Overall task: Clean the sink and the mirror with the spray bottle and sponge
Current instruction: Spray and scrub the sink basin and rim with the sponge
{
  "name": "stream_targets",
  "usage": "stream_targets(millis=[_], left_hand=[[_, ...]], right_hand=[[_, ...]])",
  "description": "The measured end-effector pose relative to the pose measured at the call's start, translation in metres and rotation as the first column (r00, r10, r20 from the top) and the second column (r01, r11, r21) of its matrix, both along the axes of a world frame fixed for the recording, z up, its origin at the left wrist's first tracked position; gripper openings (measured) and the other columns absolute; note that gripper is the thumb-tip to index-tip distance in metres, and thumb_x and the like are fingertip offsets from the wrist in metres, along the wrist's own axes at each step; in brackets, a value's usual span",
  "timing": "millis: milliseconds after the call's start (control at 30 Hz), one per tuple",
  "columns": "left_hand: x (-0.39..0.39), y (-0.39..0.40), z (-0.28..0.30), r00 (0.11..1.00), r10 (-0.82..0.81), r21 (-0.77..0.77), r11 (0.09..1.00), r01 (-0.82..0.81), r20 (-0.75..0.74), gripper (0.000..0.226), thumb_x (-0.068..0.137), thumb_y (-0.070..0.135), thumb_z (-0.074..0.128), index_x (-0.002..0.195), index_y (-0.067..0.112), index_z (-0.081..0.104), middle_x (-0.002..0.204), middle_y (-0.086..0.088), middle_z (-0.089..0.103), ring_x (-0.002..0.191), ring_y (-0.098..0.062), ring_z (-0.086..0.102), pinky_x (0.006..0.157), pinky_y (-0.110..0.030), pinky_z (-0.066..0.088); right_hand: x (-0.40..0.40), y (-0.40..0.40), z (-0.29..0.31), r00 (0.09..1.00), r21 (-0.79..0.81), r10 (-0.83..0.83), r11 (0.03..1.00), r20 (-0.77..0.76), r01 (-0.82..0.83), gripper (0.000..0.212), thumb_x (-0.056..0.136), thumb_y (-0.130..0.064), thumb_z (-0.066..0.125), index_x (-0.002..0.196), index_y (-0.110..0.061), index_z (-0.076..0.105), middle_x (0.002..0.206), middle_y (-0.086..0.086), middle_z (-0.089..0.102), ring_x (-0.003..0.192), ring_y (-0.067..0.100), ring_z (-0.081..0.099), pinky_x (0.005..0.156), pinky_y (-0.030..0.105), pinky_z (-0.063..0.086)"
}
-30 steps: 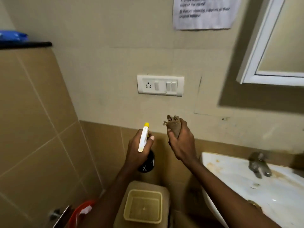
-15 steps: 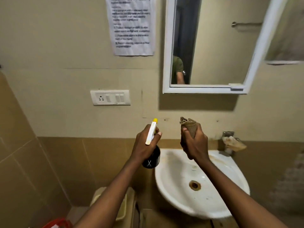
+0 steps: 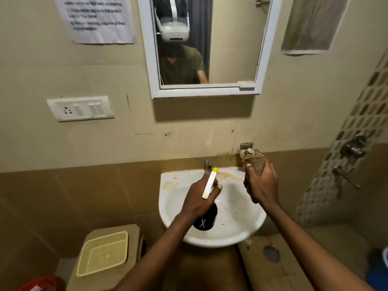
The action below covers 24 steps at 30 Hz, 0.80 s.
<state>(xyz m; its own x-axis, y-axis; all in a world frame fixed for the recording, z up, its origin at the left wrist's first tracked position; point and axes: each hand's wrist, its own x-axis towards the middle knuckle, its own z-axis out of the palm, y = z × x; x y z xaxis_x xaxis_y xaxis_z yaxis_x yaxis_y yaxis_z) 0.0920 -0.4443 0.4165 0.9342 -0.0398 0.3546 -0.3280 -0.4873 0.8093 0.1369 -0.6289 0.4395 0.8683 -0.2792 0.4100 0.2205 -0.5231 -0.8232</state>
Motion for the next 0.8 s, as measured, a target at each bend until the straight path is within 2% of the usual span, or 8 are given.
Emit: stream_targets(millis=[100, 233, 467, 667, 800], left_hand=[[0.008, -0.012, -0.019, 0.998, -0.006, 0.007, 1.000, 0.006, -0.055, 0.019, 0.086, 0.040, 0.052, 0.091, 0.022, 0.054, 0.076, -0.002, 0.065, 0.072, -0.018, 0.060, 0.070, -0.039, 0.049], [0.024, -0.023, -0.039, 0.995, -0.015, 0.013, 1.000, 0.016, -0.101, 0.022, 0.084, 0.044, 0.051, 0.090, 0.023, 0.055, 0.079, 0.003, 0.065, 0.075, -0.016, 0.062, 0.072, -0.041, 0.051], [0.055, -0.046, -0.065, 0.983, -0.032, -0.005, 0.999, 0.031, -0.179, 0.020, 0.085, 0.040, 0.053, 0.088, 0.020, 0.055, 0.076, 0.003, 0.065, 0.072, -0.015, 0.063, 0.070, -0.040, 0.051], [0.091, -0.066, -0.087, 0.965, 0.005, 0.018, 1.000, 0.000, -0.263, 0.027, 0.089, 0.041, 0.054, 0.090, 0.014, 0.056, 0.081, -0.003, 0.065, 0.075, -0.017, 0.062, 0.072, -0.037, 0.049], [0.125, -0.079, -0.106, 0.941, 0.073, 0.062, 0.997, -0.056, -0.330, 0.026, 0.092, 0.035, 0.056, 0.093, 0.009, 0.057, 0.084, -0.009, 0.067, 0.077, -0.020, 0.063, 0.073, -0.035, 0.049]], right_hand=[[0.006, -0.018, -0.010, 0.999, -0.015, -0.030, 0.999, -0.023, 0.030, 0.033, 0.091, -0.028, 0.057, 0.119, -0.010, 0.055, 0.100, 0.007, 0.054, 0.085, 0.016, 0.046, 0.068, 0.024, 0.030], [0.020, -0.033, -0.022, 0.997, -0.028, -0.066, 0.998, -0.051, 0.065, 0.031, 0.090, -0.023, 0.059, 0.119, -0.010, 0.056, 0.098, 0.003, 0.052, 0.088, 0.018, 0.049, 0.071, 0.025, 0.033], [0.042, -0.055, -0.053, 0.990, -0.086, -0.076, 0.994, -0.115, 0.066, 0.033, 0.090, -0.029, 0.058, 0.119, -0.013, 0.054, 0.101, 0.000, 0.052, 0.092, 0.018, 0.049, 0.074, 0.028, 0.035], [0.079, -0.084, -0.097, 0.981, -0.160, 0.003, 0.987, -0.194, -0.034, 0.057, 0.080, -0.053, 0.046, 0.122, -0.015, 0.053, 0.110, 0.006, 0.057, 0.099, 0.023, 0.052, 0.076, 0.030, 0.038], [0.120, -0.101, -0.119, 0.974, -0.215, 0.075, 0.969, -0.212, -0.122, 0.048, 0.083, -0.034, 0.058, 0.124, -0.008, 0.054, 0.111, 0.014, 0.059, 0.101, 0.031, 0.055, 0.079, 0.032, 0.040]])
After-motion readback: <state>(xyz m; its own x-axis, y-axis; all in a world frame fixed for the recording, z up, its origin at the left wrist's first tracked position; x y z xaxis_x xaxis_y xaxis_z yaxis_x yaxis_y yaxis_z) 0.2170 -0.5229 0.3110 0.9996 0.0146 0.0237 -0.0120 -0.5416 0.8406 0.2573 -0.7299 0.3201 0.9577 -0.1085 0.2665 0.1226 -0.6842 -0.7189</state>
